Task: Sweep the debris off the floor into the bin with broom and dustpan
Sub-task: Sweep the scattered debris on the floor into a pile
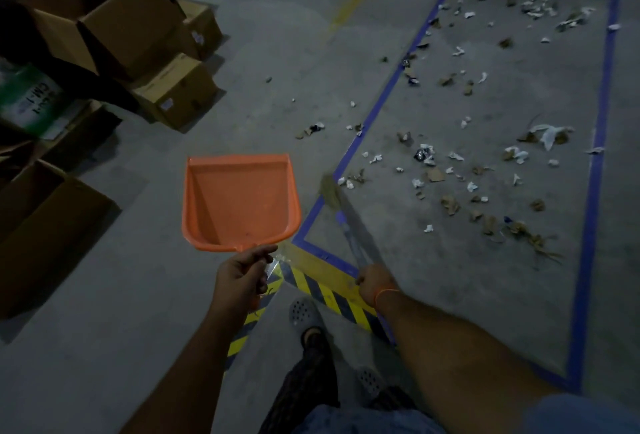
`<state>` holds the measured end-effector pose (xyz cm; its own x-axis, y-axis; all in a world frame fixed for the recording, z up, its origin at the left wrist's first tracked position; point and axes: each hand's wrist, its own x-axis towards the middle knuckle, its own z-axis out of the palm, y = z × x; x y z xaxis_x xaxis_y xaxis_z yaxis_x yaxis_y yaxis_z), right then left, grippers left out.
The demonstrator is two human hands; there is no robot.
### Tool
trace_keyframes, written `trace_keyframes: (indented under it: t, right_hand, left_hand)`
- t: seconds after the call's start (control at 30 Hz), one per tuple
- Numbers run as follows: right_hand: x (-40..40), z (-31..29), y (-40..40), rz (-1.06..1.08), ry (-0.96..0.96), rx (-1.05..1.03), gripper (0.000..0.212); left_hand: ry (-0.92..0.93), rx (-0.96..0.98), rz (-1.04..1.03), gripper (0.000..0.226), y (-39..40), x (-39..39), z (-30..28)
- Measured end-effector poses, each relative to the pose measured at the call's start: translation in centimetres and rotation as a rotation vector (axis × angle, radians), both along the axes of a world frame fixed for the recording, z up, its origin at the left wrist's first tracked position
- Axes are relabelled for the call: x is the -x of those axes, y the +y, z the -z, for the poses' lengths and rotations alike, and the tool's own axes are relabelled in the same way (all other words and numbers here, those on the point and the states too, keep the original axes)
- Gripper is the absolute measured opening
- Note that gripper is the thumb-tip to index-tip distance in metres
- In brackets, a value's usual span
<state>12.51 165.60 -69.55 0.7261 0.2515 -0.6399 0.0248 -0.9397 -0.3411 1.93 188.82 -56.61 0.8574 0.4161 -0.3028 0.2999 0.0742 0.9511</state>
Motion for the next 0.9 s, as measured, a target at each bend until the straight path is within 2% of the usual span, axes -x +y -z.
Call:
trace_keyframes:
  t: [0.13,0.23,0.47,0.57,0.8,0.9]
  right_hand:
    - [-2.4,0.4,2.8,0.029,0.071,0.045,0.033]
    - [-6.3,1.4,4.3,0.123,0.026,0.083,0.042]
    - [-14.6,0.2,8.0,0.419,-0.074,0.066,0.033]
    - [-16.1,-0.3,9.3,0.473,-0.118,0.074,0.027]
    - [-20.8,-0.2,14.9,0.220,0.019,0.007,0.032]
    - [-23.4,0.2,16.4,0.130,0.088,0.064,0.034]
  left_hand:
    - [0.020,0.013,0.038,0.036,2.6,-4.6,1.4]
    - [0.031,0.017,0.060,0.037,5.2,-8.8,1.9]
    - [0.055,0.034,0.111,0.031,10.4,-17.4,1.1]
    - [0.056,0.048,0.122,0.031,12.2,-20.4,0.6]
    - [0.050,0.075,0.112,0.030,15.5,-26.3,0.7]
    - [0.063,0.061,0.115,0.031,16.8,-29.1,1.3]
